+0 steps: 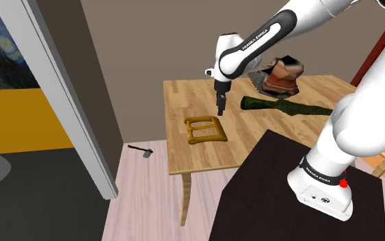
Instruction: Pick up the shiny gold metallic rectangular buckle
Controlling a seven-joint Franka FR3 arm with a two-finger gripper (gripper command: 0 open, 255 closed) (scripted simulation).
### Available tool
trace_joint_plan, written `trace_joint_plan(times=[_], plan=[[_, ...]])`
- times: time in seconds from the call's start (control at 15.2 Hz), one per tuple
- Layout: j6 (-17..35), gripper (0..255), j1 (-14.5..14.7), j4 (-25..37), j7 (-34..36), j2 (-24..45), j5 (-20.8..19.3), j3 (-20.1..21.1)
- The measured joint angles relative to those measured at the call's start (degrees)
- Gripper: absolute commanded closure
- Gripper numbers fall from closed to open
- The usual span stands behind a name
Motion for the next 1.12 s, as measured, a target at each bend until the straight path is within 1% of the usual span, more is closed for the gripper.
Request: trace_joint_plan(times=[0.13, 0.26, 0.4, 0.59, 0.73, 1.12], plan=[[2.72, 0, 0.06, 1.16, -2.9, 3.91, 0.73, -0.05], [5.12, 0, 0.03, 4.57, -5.87, 9.7, 1.93, 0.25], [7.74, 0, 0.0, 6.66, -8.27, 14.44, 2.81, 0.93], [10.26, 0, -0.48, 10.81, -11.77, 21.09, 3.63, 2.01], [11.45, 0, -0.96, 12.55, -13.21, 24.01, 3.98, 2.41], [15.28, 0, -1.38, 13.84, -14.11, 29.14, 4.88, 3.22]])
